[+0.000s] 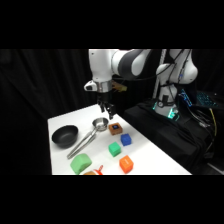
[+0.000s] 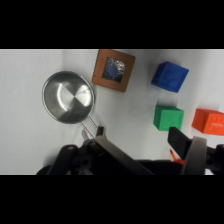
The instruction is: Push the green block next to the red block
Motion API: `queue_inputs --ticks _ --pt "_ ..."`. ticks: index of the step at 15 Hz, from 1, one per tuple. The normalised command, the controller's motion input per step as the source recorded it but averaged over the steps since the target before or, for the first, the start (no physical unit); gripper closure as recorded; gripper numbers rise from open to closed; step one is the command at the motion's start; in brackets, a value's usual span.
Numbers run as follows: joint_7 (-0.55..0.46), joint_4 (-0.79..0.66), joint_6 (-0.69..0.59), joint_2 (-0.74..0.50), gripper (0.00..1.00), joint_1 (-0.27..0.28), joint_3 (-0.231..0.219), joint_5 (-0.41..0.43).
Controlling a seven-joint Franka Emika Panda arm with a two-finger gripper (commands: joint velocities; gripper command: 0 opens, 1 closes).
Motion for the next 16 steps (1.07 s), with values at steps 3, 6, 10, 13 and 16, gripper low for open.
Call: queue_inputs --ticks 3,6,10,13,16 --pt "0.01 0.06 0.11 0.14 0.0 -0.039 0.006 0.041" --pt "0.01 0.12 0.22 0.27 0.0 -0.055 -0.01 0.067" --pt "0.0 0.18 0.24 0.33 0.0 -0.045 0.007 0.114" --pt "-0.02 0.21 0.21 0.36 0.0 -0.031 0.055 0.155" --pt "-0.02 0.2 0.16 0.32 0.0 -0.025 0.078 0.134"
